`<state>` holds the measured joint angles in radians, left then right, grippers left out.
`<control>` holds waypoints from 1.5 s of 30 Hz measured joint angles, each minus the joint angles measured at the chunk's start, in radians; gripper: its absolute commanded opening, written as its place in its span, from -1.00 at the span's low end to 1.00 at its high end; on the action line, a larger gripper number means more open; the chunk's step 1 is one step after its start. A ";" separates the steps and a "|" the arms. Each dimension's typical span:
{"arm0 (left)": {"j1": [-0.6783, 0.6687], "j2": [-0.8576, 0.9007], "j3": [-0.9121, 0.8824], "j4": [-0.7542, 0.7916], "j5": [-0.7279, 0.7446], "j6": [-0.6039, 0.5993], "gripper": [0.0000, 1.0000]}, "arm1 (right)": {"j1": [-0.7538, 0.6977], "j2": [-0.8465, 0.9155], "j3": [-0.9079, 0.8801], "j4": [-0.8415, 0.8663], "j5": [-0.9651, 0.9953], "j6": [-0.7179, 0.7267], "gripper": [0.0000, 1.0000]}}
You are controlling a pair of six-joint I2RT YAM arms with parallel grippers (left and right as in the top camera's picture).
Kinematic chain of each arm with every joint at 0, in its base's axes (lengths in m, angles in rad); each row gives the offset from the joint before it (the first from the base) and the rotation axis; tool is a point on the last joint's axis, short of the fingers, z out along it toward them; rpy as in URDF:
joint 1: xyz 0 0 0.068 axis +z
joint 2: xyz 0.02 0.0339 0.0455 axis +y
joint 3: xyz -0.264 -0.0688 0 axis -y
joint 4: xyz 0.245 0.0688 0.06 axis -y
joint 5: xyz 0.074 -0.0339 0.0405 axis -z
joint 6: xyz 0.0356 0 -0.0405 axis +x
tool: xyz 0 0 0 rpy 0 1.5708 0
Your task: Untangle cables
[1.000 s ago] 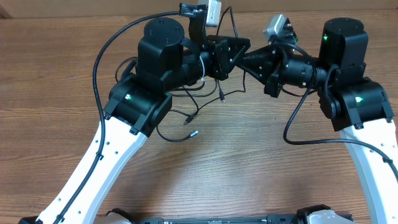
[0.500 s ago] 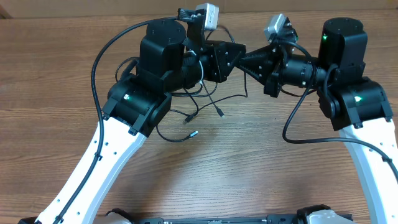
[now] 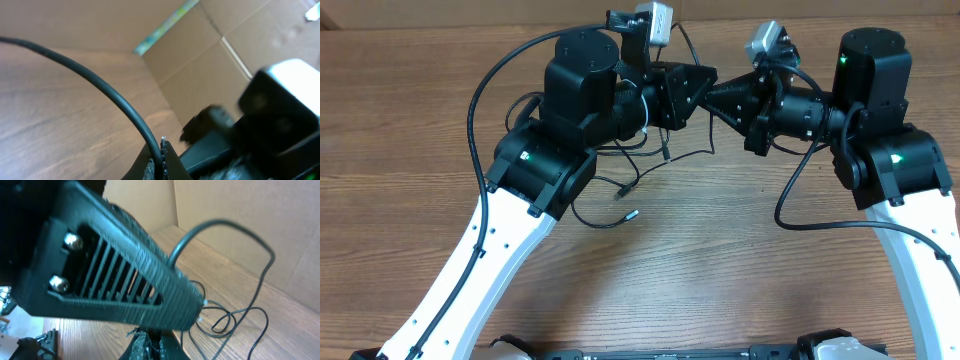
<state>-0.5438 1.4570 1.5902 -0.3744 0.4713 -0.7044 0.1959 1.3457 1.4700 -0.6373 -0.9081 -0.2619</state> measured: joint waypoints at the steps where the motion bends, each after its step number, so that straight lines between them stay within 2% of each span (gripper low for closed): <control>1: 0.000 0.000 0.000 0.019 0.000 -0.002 -0.91 | 0.000 0.000 0.000 -0.006 0.000 -0.002 -0.42; 5: 0.000 0.000 0.000 0.092 0.012 -0.041 -0.91 | 0.000 0.000 0.000 -0.009 -0.001 -0.001 -0.04; 6: 0.000 0.000 0.000 0.103 0.017 -0.049 -0.92 | 0.000 0.000 0.000 -0.008 -0.001 -0.002 -0.06; 7: 0.000 0.000 0.000 0.108 0.024 -0.056 -0.92 | 0.000 0.000 0.000 -0.007 -0.001 -0.002 -0.34; 8: 0.000 0.000 0.000 0.109 0.030 -0.061 -0.92 | 0.000 0.000 0.000 -0.007 0.000 0.000 -0.78; 9: 0.000 0.000 0.000 0.108 0.034 -0.065 -0.92 | 0.000 0.000 0.000 -0.007 0.000 0.002 -0.92; 18: 0.000 0.000 0.000 0.055 0.045 -0.079 -0.91 | 0.000 0.000 0.001 -0.008 -0.001 -0.001 -0.92; 20: 0.000 0.000 0.000 0.041 0.045 -0.077 -0.82 | 0.000 0.000 0.001 -0.008 -0.001 0.000 -0.92; 24: 0.000 0.000 0.000 -0.015 0.036 -0.062 -0.79 | 0.000 0.000 0.001 -0.007 -0.001 0.000 -0.92; 38: -0.005 -0.001 0.004 -0.151 -0.119 -0.051 -0.67 | -0.009 0.006 0.001 -0.019 0.018 0.023 -0.92; 42: -0.005 0.000 0.004 -0.203 -0.167 -0.046 -0.52 | -0.027 0.005 0.001 -0.001 0.018 0.034 -0.92; 44: -0.006 0.001 0.004 -0.215 -0.184 -0.044 -0.56 | -0.032 0.005 0.001 0.001 0.018 0.040 -0.92; 45: -0.006 0.000 0.004 -0.220 -0.191 -0.045 -0.68 | -0.032 0.005 0.001 0.002 0.018 0.043 -0.92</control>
<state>-0.5495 1.4574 1.5940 -0.5941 0.2802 -0.7490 0.1638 1.3510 1.4708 -0.6357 -0.8898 -0.2192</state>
